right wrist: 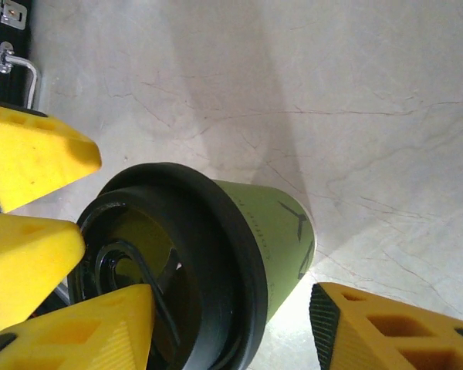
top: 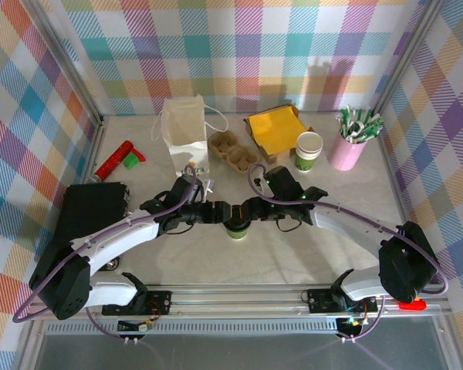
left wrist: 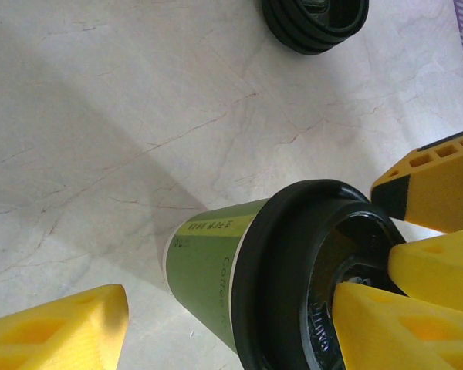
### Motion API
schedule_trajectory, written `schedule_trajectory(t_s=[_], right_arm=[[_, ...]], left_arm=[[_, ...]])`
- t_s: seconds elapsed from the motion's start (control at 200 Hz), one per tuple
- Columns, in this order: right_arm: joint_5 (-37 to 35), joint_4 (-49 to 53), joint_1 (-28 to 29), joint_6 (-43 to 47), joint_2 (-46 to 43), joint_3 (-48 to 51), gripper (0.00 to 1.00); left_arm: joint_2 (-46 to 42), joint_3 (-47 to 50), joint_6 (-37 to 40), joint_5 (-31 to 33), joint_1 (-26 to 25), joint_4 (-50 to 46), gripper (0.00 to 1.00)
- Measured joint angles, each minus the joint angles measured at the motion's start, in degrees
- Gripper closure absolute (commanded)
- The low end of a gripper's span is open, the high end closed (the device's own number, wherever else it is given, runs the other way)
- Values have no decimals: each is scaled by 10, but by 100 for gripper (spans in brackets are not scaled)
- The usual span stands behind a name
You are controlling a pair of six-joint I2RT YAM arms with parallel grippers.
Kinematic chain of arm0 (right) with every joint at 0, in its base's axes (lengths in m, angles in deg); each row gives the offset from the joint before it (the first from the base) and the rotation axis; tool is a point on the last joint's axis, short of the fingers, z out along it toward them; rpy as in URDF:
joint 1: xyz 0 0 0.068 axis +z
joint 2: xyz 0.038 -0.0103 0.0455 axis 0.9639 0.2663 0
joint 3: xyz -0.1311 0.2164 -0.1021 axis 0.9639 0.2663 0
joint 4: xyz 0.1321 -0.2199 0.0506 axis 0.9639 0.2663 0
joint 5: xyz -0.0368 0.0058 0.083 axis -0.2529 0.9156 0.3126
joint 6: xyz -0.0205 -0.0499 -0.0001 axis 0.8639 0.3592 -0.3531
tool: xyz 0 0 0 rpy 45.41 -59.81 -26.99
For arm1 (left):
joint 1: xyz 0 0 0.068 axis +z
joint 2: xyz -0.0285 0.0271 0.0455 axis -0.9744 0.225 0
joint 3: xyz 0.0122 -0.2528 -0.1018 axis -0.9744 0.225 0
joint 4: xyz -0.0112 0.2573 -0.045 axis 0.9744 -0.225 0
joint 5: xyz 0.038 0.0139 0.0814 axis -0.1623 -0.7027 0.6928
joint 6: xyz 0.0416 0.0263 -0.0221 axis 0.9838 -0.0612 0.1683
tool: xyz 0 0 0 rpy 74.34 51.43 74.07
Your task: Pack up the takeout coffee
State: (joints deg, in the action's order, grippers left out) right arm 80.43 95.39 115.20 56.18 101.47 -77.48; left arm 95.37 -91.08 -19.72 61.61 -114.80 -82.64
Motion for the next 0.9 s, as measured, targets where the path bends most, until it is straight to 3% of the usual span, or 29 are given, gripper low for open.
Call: schedule_trajectory(t_s=[0.26,0.7,0.9], right_arm=[[-15,44,8,13,-3,-54,33],[-176,172,128,2,9,-163,17],[-233,215,168,-2,81,-210,9]], left_arm=[[-16,-42,2,27,1,-45,27],[-242,-39,-31,262,31,-179,19],[-276,-23,-33,312,31,-212,19]])
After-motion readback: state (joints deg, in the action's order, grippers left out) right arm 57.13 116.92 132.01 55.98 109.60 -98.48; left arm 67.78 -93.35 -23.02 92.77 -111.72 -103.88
